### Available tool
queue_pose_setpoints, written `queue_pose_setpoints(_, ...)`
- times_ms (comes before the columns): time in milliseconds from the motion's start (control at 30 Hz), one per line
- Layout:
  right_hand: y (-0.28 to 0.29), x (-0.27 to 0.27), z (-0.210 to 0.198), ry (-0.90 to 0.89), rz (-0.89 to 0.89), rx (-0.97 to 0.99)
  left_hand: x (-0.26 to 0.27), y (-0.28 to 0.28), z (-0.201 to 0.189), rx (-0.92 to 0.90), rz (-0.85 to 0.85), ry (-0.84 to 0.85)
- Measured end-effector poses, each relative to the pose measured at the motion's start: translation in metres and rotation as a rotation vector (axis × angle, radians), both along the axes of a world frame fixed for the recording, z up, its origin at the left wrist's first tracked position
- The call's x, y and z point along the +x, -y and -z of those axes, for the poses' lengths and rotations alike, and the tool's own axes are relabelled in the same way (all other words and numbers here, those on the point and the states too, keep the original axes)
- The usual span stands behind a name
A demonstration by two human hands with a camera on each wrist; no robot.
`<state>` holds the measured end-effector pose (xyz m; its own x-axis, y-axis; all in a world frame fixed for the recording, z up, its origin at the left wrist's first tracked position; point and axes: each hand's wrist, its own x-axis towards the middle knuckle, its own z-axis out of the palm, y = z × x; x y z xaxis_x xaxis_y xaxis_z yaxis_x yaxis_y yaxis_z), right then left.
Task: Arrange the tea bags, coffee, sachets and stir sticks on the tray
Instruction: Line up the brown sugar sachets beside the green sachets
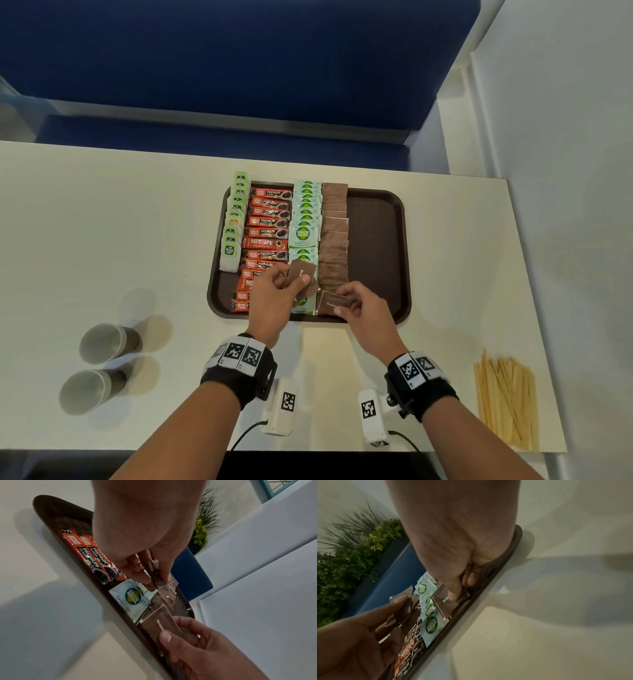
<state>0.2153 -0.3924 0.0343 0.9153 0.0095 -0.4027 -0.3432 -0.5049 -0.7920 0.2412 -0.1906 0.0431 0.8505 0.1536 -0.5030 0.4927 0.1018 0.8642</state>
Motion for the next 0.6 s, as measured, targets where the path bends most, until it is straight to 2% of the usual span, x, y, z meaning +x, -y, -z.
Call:
queue_pose_setpoints(267, -0.0059, -0.0008, -0.0031, 0.028, -0.075, -0.057, -0.0001, -0.002, 0.0046, -0.002, 0.007, 0.014)
queue_pose_setpoints(600, -0.0104, -0.0036, -0.002, 0.11, -0.047, -0.101, 0.0004, -0.0066, 0.0063, 0.01, 0.01, -0.005)
